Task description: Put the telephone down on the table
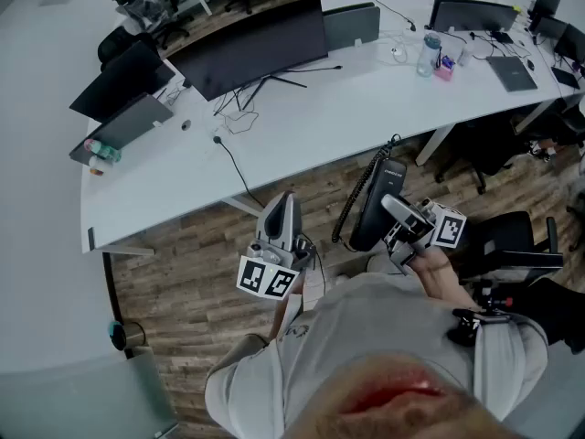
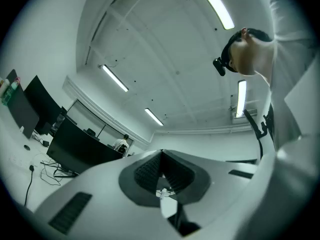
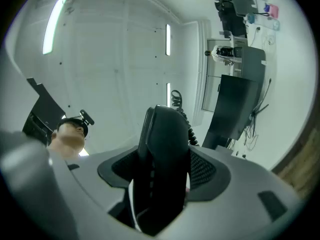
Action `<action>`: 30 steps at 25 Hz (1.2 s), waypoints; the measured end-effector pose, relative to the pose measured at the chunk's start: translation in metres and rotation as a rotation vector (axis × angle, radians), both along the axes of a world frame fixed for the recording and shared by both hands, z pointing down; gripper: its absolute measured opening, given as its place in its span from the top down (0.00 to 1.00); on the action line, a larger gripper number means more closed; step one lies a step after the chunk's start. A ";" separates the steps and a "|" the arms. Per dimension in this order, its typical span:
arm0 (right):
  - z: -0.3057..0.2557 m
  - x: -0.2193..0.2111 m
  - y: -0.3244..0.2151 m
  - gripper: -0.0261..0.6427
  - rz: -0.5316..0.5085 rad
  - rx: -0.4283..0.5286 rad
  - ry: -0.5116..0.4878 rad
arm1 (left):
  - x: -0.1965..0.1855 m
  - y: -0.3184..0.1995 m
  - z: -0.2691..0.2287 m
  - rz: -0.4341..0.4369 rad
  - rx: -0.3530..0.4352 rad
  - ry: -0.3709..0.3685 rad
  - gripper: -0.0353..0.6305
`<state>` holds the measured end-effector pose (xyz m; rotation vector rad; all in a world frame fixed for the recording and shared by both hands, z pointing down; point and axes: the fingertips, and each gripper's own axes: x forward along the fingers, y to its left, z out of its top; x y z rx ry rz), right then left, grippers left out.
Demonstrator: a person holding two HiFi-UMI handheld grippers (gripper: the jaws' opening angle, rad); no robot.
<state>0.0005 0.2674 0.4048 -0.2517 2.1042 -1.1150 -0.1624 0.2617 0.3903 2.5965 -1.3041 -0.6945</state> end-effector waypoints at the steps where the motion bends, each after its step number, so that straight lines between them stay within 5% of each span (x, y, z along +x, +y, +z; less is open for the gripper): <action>1: 0.000 0.004 0.012 0.52 -0.005 -0.014 -0.010 | 0.010 0.014 -0.002 0.011 -0.002 -0.009 0.93; 14: 0.008 0.072 0.069 0.52 -0.023 -0.037 -0.045 | 0.108 0.079 -0.001 0.017 -0.114 -0.045 0.93; 22: 0.055 0.104 0.046 0.52 0.012 -0.044 0.033 | 0.131 0.076 0.022 -0.083 -0.168 -0.130 0.93; 26: 0.050 0.115 0.041 0.52 -0.034 -0.078 -0.055 | 0.148 0.079 0.023 -0.095 -0.190 -0.166 0.93; 30: 0.054 0.120 0.035 0.52 -0.032 -0.054 -0.043 | 0.160 0.072 0.026 -0.106 -0.191 -0.176 0.93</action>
